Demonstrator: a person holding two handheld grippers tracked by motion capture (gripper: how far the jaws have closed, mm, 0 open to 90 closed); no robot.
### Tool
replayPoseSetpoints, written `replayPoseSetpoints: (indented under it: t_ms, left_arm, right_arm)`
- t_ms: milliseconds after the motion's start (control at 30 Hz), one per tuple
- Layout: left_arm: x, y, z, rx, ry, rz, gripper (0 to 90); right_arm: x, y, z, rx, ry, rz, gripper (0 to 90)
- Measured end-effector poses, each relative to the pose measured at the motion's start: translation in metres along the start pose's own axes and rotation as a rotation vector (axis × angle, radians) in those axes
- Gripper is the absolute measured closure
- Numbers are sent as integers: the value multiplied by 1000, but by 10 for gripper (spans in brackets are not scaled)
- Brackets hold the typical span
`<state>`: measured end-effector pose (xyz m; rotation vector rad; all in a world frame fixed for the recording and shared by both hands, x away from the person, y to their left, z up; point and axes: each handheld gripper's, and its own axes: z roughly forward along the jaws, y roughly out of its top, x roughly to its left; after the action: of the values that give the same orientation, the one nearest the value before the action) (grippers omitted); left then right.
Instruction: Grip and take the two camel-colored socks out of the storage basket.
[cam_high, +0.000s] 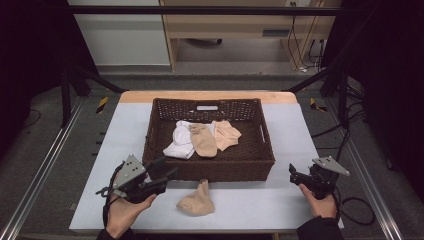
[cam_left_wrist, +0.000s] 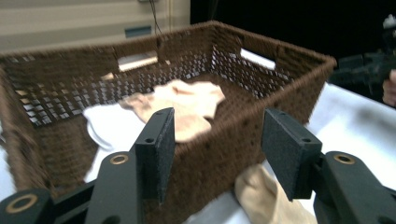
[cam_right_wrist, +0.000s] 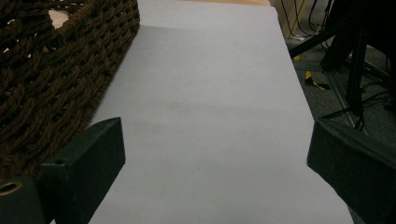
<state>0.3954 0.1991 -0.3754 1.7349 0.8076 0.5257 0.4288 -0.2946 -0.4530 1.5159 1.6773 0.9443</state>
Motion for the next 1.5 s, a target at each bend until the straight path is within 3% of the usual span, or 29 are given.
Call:
replayPoseSetpoints:
  t_ms: [367,867,1300,1500]
  left_arm:
    - [13,36,27,-29,49,2,421]
    - [31,68,74,-7,103,-2,410]
    - [46,78,108,8,146,-20,395]
    - [54,74,133,36,178,-2,395]
  right_arm:
    - [-1,1,0,-8,0,1,44]
    - [0,2,1,-8,1,-2,43]
    - [-1,2,1,-10,3,2,43]
    - [-1,2,2,-10,4,2,43]
